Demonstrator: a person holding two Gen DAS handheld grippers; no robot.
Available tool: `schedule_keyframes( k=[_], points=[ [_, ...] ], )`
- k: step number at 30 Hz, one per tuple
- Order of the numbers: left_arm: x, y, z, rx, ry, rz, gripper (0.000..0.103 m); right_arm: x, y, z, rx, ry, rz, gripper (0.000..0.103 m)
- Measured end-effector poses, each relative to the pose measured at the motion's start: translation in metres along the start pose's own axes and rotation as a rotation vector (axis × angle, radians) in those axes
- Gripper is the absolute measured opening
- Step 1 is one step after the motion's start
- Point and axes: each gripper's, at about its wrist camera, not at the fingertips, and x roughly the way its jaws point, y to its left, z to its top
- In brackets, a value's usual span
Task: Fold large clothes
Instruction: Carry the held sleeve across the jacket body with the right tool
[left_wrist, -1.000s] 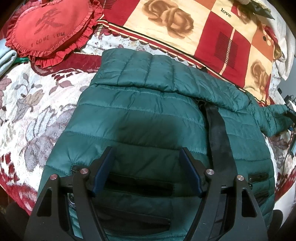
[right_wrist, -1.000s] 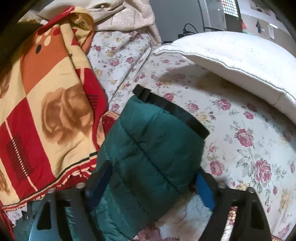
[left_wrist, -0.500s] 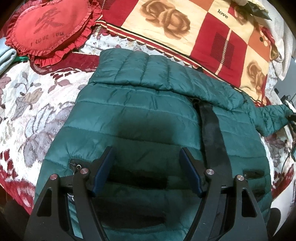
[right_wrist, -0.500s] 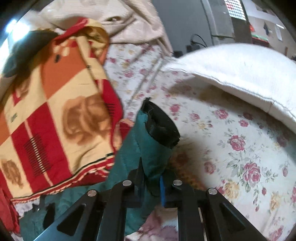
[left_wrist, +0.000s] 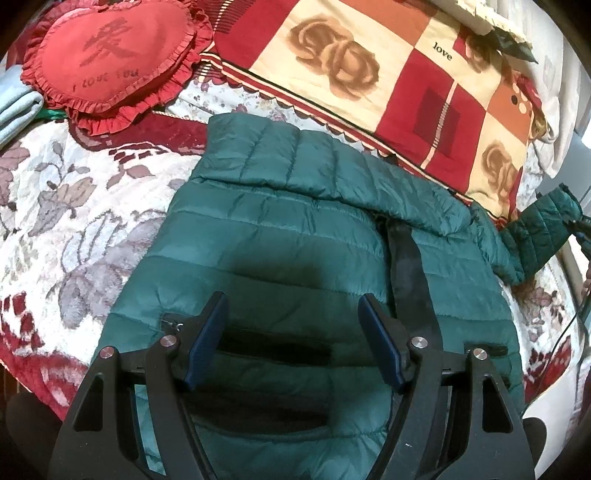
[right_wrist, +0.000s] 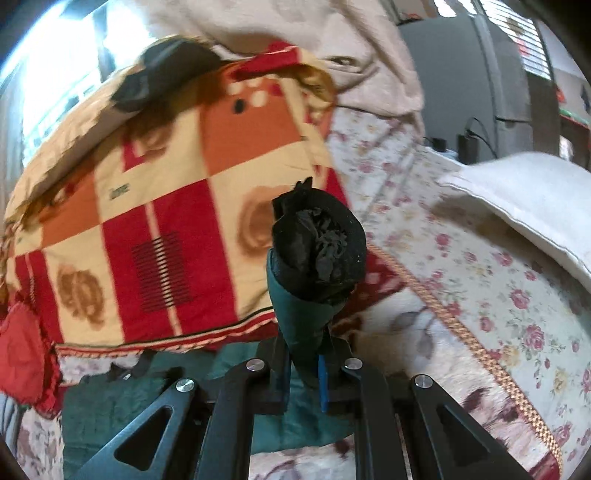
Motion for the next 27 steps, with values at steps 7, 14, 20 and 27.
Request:
schedule_keyframes(
  k=[7,14,20,27],
  points=[
    [-0.004,0.004,0.001,-0.009,0.005,-0.001,0.073,-0.013,0.051,-0.007,-0.087,0.027,0.095,0.01],
    [-0.008,0.01,0.0,-0.022,0.007,-0.002,0.073,-0.012,0.095,-0.017,-0.149,0.082,0.16,0.01],
    [-0.012,0.02,0.0,-0.05,0.005,-0.01,0.073,-0.008,0.133,-0.03,-0.206,0.124,0.208,0.01],
    [-0.018,0.031,0.001,-0.082,-0.011,-0.02,0.073,-0.002,0.177,-0.046,-0.262,0.171,0.255,0.01]
  ],
)
